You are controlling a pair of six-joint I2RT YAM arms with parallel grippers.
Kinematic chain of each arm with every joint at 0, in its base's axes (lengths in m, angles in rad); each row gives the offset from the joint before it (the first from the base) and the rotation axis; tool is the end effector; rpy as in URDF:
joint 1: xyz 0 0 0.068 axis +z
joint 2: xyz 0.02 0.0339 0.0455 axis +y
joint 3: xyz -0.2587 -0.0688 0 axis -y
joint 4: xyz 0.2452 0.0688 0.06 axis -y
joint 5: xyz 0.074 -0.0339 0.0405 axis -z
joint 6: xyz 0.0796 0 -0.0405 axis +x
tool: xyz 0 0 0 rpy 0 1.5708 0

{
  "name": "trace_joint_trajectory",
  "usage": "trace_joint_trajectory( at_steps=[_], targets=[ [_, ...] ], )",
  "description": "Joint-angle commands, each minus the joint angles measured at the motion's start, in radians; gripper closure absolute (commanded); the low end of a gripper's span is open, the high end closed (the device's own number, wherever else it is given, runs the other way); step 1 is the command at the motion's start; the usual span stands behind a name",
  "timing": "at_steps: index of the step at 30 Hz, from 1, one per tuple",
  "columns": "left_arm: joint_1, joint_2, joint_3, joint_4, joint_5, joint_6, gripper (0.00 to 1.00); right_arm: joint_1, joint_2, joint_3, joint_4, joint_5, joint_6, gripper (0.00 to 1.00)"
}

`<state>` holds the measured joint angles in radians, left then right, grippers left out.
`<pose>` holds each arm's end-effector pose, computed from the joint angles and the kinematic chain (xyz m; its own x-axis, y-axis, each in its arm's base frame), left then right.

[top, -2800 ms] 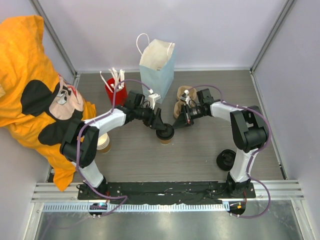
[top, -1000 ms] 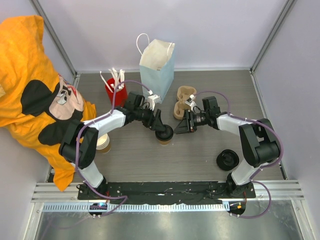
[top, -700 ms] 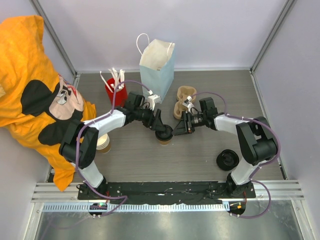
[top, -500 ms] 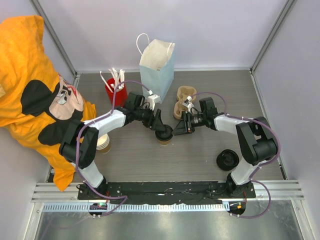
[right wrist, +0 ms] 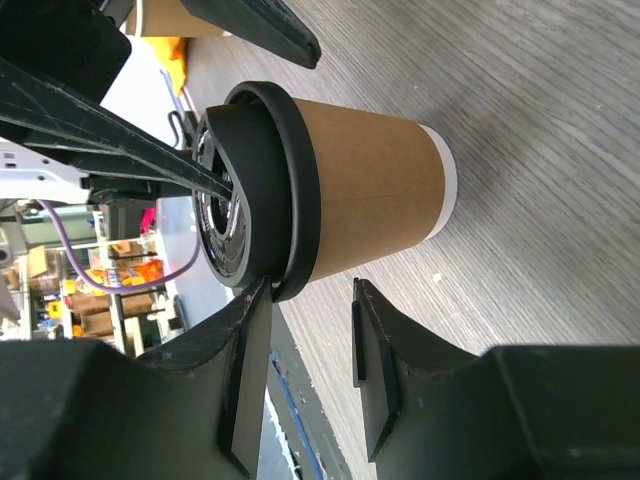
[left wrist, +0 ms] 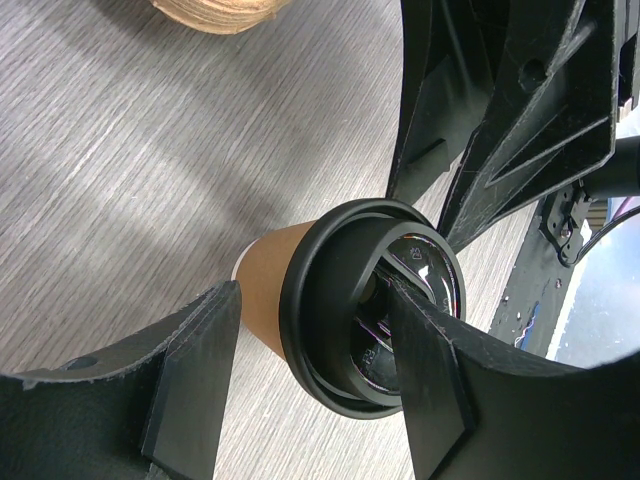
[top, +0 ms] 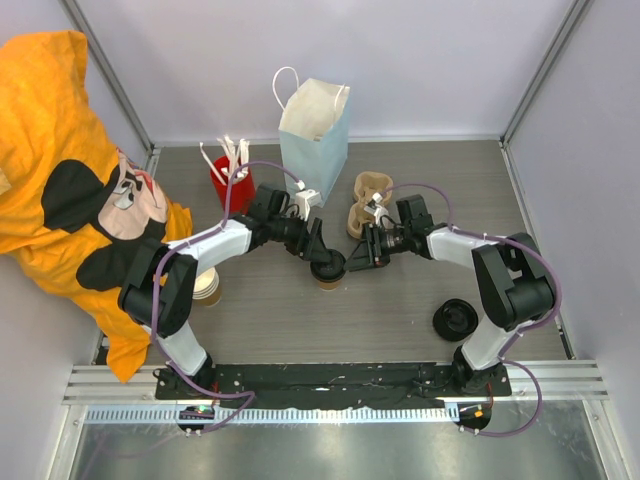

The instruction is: Pack the takeout coffee

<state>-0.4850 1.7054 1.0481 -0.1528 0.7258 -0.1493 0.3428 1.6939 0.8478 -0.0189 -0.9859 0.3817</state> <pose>0.3094 -0.2228 0.1708 -0.7458 0.2673 -0.6102 0.6498 0.4936 -0.5780 0.2939 0.1754 0.1367 -0.9241 -0.1114 -0.3656 -0.3779 0.4092 0.8305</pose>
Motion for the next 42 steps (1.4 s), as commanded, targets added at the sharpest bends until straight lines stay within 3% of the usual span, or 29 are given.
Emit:
trace_joint_trajectory(
  at_steps=[1, 10, 21, 42],
  targets=[
    [-0.01, 0.053, -0.049, -0.065, -0.15, 0.068, 0.37, 0.054, 0.009, 0.028, -0.116, 0.24, -0.121, 0.59],
    [-0.009, 0.049, -0.048, -0.073, -0.152, 0.076, 0.36, 0.085, -0.028, 0.051, -0.197, 0.429, -0.201, 0.59],
    [-0.009, 0.04, 0.019, -0.12, -0.143, 0.106, 0.34, 0.002, -0.112, 0.195, -0.294, 0.124, -0.233, 0.55],
    [-0.009, -0.032, 0.171, -0.189, -0.045, 0.114, 0.17, 0.002, -0.066, 0.249, -0.32, 0.075, -0.224, 0.54]
  ],
)
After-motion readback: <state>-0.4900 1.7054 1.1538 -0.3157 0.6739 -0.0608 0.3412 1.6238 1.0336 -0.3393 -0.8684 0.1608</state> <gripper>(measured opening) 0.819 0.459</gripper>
